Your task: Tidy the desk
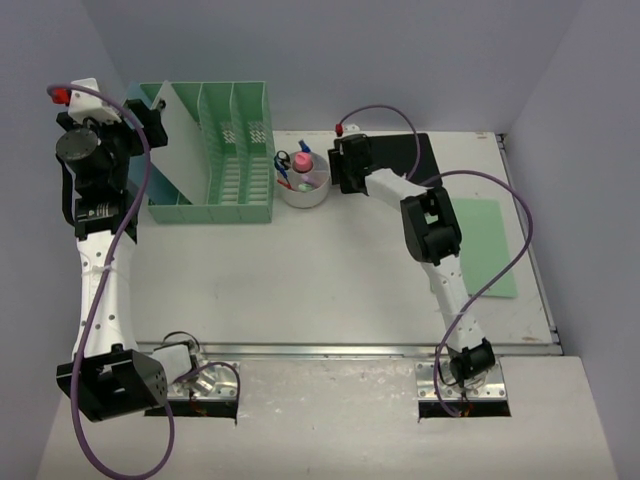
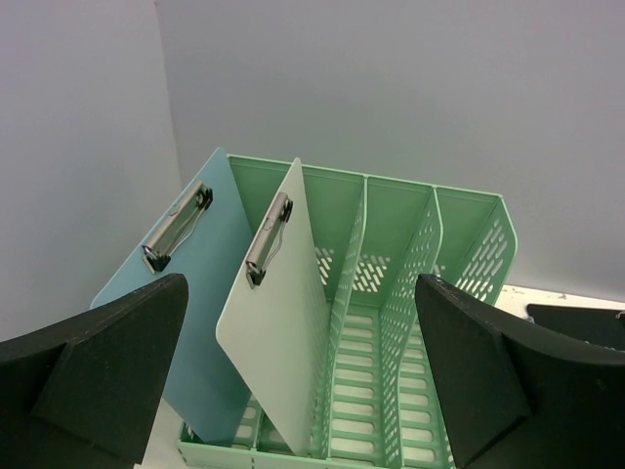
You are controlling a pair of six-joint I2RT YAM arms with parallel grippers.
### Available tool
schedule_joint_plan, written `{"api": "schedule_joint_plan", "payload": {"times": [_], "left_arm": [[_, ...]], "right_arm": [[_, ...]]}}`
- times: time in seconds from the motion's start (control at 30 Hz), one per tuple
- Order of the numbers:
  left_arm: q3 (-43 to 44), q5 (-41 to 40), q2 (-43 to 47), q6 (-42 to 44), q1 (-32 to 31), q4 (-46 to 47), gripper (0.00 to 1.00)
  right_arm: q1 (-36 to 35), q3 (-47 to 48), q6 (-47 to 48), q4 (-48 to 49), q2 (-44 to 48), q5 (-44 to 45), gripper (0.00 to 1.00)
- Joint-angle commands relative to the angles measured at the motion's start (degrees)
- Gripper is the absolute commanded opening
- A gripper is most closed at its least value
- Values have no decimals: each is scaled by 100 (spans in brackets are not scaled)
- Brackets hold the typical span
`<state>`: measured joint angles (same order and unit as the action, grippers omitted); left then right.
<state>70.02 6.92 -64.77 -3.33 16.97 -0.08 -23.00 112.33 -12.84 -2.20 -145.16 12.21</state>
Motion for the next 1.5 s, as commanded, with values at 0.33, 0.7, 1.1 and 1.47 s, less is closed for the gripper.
{"api": "schedule_joint_plan", "payload": {"times": [0.33, 0.7, 1.1, 1.47], "left_arm": [[91, 73, -106, -71, 52, 183, 100], [170, 371, -106, -80, 52, 306, 100], [302, 2315, -114, 387, -334, 96, 100], [-93, 839, -70, -1360, -2470, -756, 90]], "right_arm": [[191, -44, 238, 238, 5, 212, 1], [393, -1758, 141, 185, 1999, -552, 1], [551, -2505, -95, -545, 3564, -1194, 1], [744, -3516, -1333, -746, 4795, -1573, 1]]}}
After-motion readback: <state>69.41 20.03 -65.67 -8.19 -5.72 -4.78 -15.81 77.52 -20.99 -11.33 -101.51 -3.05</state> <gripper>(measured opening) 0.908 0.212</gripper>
